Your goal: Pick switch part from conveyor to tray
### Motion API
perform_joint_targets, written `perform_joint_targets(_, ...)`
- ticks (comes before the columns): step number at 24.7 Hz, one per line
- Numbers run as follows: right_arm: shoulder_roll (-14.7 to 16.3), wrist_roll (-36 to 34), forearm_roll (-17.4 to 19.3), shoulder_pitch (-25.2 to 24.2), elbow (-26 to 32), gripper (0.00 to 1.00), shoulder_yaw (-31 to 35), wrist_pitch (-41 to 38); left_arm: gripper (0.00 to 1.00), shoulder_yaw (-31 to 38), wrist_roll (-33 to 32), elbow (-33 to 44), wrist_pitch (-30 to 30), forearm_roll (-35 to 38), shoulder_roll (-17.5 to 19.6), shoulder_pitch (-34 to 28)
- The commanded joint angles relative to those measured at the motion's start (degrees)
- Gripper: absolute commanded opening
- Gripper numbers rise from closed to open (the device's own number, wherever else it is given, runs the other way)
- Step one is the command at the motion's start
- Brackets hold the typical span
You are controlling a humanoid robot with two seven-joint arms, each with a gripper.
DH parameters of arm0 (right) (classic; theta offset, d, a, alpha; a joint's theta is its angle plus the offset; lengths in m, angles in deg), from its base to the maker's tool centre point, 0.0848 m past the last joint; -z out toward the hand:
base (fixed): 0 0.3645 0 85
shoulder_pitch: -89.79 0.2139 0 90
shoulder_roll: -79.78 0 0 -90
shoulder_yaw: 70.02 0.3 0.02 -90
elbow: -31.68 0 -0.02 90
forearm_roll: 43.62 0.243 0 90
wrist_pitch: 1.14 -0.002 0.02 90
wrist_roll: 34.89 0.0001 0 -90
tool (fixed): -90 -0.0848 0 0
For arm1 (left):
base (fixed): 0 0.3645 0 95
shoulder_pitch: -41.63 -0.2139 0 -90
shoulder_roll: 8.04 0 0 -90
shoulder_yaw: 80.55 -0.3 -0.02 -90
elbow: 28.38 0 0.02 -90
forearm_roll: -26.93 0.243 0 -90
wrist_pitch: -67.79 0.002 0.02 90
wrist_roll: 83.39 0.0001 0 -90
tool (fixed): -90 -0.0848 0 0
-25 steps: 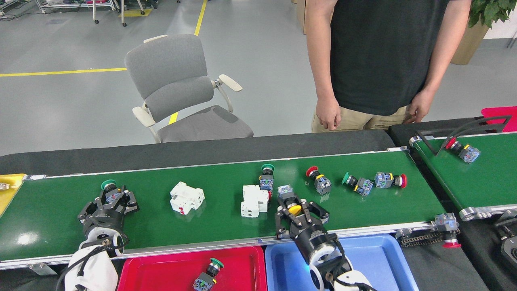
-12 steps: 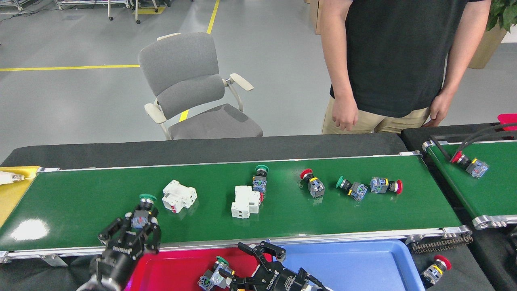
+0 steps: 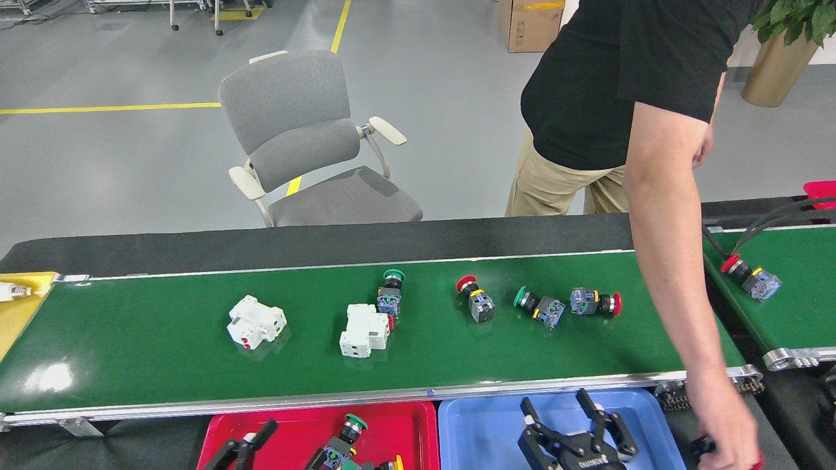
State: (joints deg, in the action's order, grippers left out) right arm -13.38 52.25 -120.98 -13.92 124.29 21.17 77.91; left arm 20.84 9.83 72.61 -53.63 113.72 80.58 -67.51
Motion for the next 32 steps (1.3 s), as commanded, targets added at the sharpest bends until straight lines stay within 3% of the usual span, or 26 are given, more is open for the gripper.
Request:
perform_joint_targets(1,0.43,-1.18,0.11,0.44,0.91,1.00,0.13,2.43,0.98,1.79,0.13,0.70,10.32,-0.22,0.15,0.42)
perform_joint_targets(3,0.34,-1.09,-0.07,1.23,0.91,1.00,0.13,2.60,0.98,2.50,0.13,0.53,14.10,-0.48,0.59,0.68)
perform_joint_targets(7,0.87,0.58,-1.83,6.59,-1.11,1.00,-0.49,5.94,0.98,3.02,-0.67,0.17,14.46,-0.13,0.77,3.67)
perform_joint_targets(11,1.22,4.27,-3.50,17.31,-8.76,1.00,-4.09,6.64,0.98,3.11,-7.96,-8.18,15.69,0.05,0.77,14.66)
perform_joint_targets(17,4.03,4.62,-2.71,26.81,-18.52,1.00,-13.76,5.94,0.98,2.50,-8.66,-21.36,21.14,0.22,3.76,26.87)
perform_joint_targets(22,3.42,9.10,-0.60,30.58,-21.50,1.00,-15.25,1.90,0.98,2.50,-8.66,-28.12,21.93,0.22,5.43,31.27)
perform_joint_targets(26,0.61,9.98,-1.04,33.57,-25.37,1.00,-15.34,0.93,0.98,2.50,-8.66,-30.94,21.93,0.22,5.87,33.11)
perform_joint_targets(30,-1.94,9.45,-1.12,41.57,-36.36,1.00,-18.59,1.55,0.98,2.50,-8.66,-37.88,22.19,0.22,6.57,37.86)
perform_joint_targets(32,-3.17,8.49,-1.04,44.64,-41.89,0.94,-20.35,2.42,0.98,2.41,-8.40,-42.89,24.30,0.22,7.18,41.19)
